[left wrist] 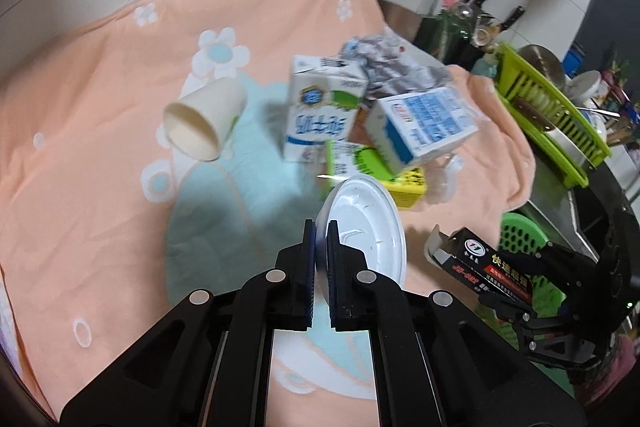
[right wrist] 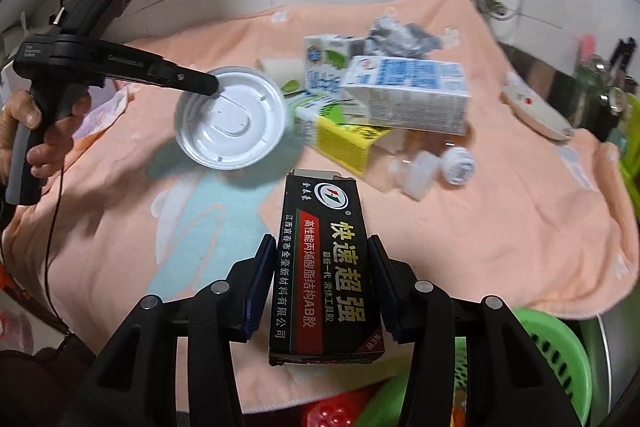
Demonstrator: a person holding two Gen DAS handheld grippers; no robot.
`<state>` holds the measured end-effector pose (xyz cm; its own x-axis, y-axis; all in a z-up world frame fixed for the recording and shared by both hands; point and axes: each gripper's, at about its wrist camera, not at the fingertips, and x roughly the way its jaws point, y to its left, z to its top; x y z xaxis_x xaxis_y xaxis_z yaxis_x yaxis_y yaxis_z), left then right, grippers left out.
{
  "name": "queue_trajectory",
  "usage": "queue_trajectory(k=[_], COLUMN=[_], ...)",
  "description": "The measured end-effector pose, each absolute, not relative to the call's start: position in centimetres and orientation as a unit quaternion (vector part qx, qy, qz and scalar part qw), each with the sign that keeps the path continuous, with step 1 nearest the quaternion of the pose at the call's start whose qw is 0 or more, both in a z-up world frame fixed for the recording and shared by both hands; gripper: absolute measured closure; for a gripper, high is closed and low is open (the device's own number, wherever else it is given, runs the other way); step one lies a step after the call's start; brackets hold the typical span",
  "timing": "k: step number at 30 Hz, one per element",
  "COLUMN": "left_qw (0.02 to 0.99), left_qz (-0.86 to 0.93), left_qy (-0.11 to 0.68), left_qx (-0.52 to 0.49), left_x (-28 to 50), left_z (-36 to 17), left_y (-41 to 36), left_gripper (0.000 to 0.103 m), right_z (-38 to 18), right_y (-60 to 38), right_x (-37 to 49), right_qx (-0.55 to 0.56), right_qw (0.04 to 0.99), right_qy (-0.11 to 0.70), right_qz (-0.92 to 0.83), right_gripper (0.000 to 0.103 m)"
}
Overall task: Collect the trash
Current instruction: 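Carry the glue box and white lid into the green basket and release both, then move both tools back over the towel toward the cartons and foil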
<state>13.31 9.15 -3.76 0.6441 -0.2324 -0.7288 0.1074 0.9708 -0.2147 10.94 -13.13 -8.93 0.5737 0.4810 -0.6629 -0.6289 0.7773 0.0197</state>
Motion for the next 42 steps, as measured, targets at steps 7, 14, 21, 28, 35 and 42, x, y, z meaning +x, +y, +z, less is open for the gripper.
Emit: queue_trajectory(k=[7,14,21,28,35,42], left_qw=[0.902,0.896,0.886,0.871,0.857,0.848], left_qz=[-0.144,-0.200,-0.241,-0.273,-0.290,-0.299], left_qy=[0.400,0.392,0.396,0.410,0.425,0.438], left_qx=[-0.071,-0.050,-0.028,-0.003,0.012,0.023], left_x=[12.6,12.1,11.8,11.5,11.2,10.9], left_z=[-2.3,-1.3,-1.3,-2.6,-4.2,-5.3], left_y=[5.3,-0.3,-5.8,-11.0,-14.3,-16.5], left_gripper=[0.099,0.099,0.099,0.099,0.099,0.099], right_z=[-8.2,-8.8,-10.2,-11.5,-11.1,-10.1], right_y=[-18.3,-24.9,-30.2,-33.2,-34.7,-35.3], right_x=[7.8,5.1,2.7,1.3,0.2,-0.7], right_qx=[-0.092,-0.061,-0.026,0.003,0.011,0.014], right_qw=[0.910,0.929,0.935,0.936,0.942,0.949], right_qy=[0.321,0.330,0.342,0.347,0.335,0.313], right_qz=[0.244,0.158,0.088,0.051,0.029,0.025], right_gripper=[0.058,0.058,0.057,0.043,0.038,0.031])
